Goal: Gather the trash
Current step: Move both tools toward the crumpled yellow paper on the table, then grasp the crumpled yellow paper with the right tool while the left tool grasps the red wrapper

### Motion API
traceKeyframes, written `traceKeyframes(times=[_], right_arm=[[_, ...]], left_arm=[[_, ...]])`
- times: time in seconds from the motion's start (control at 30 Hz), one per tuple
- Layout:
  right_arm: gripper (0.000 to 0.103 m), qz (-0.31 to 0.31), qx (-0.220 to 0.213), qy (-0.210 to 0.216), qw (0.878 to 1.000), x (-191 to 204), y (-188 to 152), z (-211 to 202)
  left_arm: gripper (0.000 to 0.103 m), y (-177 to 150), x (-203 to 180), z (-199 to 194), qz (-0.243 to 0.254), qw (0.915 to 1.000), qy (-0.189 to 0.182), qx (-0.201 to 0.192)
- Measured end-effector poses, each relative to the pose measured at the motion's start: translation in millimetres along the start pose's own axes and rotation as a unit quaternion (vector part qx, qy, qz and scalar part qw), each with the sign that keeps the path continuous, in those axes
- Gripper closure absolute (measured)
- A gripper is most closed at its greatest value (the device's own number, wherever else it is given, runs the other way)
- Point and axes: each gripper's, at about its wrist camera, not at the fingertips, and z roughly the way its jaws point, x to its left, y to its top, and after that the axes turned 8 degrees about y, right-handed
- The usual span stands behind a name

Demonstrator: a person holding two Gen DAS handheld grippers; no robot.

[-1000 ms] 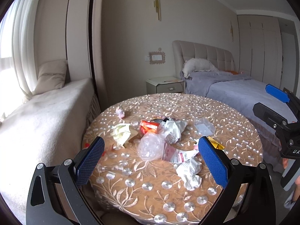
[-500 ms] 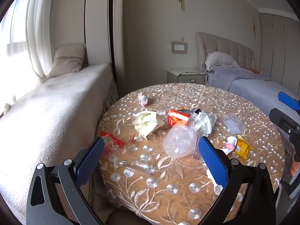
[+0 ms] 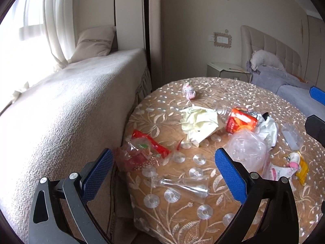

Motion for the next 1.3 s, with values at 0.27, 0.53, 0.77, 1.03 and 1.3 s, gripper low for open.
traceKeyframes(times=[0.27, 0.53, 0.77, 1.03, 1.3], right_arm=[[0.004, -0.068, 0.057, 0.067, 0.994, 8.9, 17.4, 82.4], [0.042, -0.076, 0.143, 0.120, 0.980, 4.8, 10.1, 147.3], [0.062, -0.084, 0.175, 0.113, 0.974, 5.6, 2.8, 177.8], [0.074, -0.080, 0.158, 0.120, 0.977, 6.8, 6.8, 169.0], [0.074, -0.069, 0.098, 0.097, 0.988, -3.3, 29.9, 106.4]], left_arm=[[0.005, 5.5, -9.5, 53.9, 0.020, 0.9997, 0.009, 0.014], [0.005, 7.4, -12.8, 91.1, 0.029, 0.9992, 0.008, 0.025], [0.014, 12.4, -17.4, 108.1, 0.042, 0.9983, 0.008, 0.040], [0.092, 11.6, -8.6, 116.6, 0.015, 0.9977, -0.022, 0.062], [0.092, 27.5, -11.7, 54.9, 0.009, 0.9992, -0.038, 0.001]])
